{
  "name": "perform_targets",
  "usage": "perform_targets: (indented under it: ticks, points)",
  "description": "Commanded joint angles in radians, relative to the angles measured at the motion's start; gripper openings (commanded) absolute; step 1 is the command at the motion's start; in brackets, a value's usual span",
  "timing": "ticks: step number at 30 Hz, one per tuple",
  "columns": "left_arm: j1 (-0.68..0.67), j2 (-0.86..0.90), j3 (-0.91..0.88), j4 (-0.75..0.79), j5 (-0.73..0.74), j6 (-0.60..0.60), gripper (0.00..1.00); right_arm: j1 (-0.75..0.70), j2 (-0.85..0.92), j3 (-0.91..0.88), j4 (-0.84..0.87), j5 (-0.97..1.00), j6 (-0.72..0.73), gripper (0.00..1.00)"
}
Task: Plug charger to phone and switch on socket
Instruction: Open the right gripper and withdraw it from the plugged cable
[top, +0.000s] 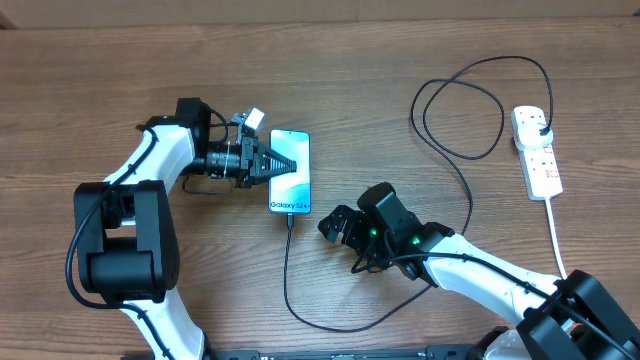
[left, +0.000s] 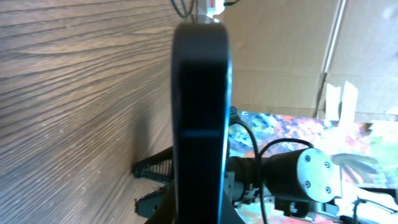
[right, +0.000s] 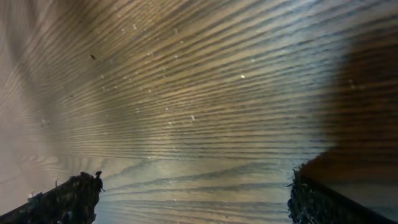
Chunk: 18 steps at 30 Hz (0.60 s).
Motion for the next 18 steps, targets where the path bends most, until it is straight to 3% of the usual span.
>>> perform_targets:
  ticks: [1, 18]
  points:
    - [0.002, -0.017, 0.01, -0.002, 0.08, -0.017, 0.04, 0.005, -0.002, 0.0, 0.017, 0.012, -0.007, 1.0]
    - [0.004, -0.017, 0.01, -0.003, 0.08, -0.017, 0.04, 0.005, -0.002, 0.0, 0.023, 0.029, -0.007, 1.0]
